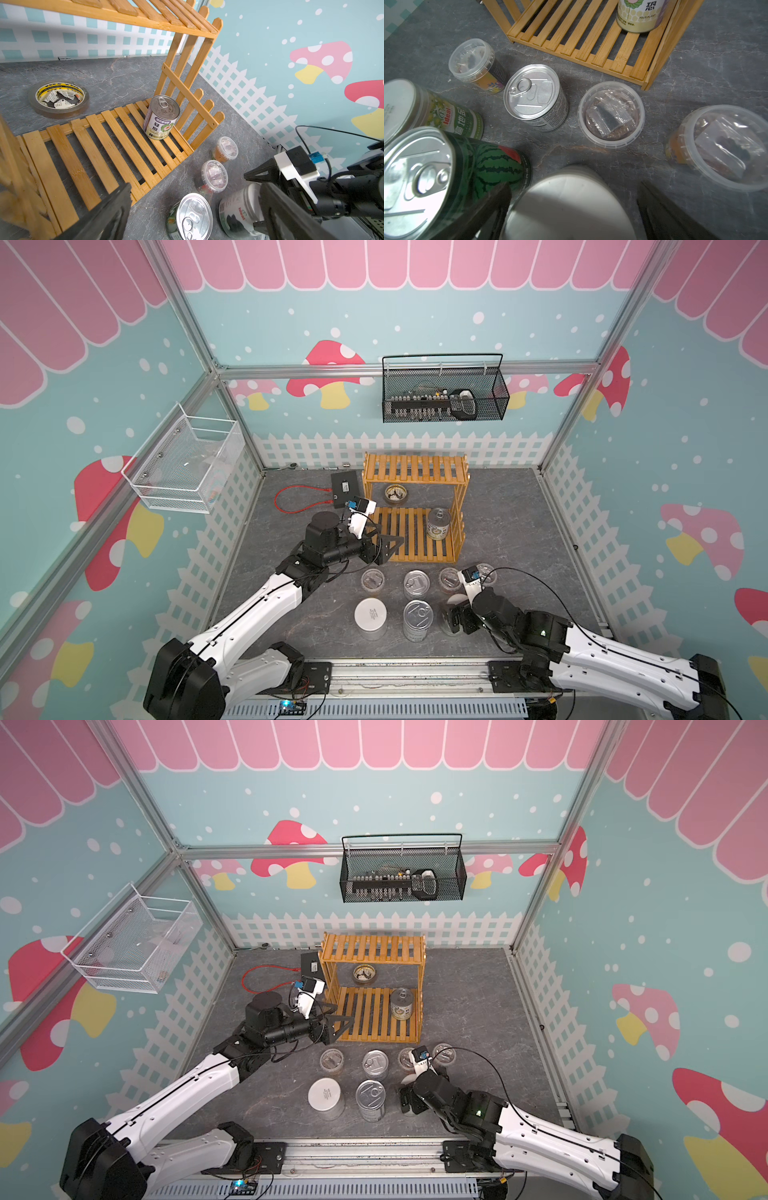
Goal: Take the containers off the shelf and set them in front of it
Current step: Place the container at the center of the board.
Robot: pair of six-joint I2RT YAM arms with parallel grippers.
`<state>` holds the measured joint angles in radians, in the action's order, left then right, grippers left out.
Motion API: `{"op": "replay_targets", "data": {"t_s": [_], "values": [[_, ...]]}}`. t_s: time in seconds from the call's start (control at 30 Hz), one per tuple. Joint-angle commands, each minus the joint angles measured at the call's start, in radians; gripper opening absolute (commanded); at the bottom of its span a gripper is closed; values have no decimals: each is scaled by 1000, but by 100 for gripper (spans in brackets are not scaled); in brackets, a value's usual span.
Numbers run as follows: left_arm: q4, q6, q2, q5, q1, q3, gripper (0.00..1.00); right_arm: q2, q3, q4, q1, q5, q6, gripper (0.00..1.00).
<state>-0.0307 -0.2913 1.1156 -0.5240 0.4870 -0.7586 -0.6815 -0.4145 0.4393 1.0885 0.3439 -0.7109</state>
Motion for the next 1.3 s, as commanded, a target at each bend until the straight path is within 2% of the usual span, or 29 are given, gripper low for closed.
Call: {"op": "replay_targets", "data": {"t_s": [0.0,0.13,0.37,0.87,1.17,1.27], "values": [[-14,27,5,-14,5,-27,99,-5,-26,27,6,15,4,99],[-14,29,13,-14,5,-31,99,0,-42,44,5,15,2,96],[-14,32,20,-18,5,-38,99,-37,-72,80,8,-22,-20,84],[-10,40,27,-24,5,-41,99,-98,-140,262,117,74,-197,85],[-11,40,27,-28,5,-44,99,-86,-156,309,129,115,-237,85],[-11,38,27,-30,5,-43,99,-83,-165,272,132,107,-197,88]]}}
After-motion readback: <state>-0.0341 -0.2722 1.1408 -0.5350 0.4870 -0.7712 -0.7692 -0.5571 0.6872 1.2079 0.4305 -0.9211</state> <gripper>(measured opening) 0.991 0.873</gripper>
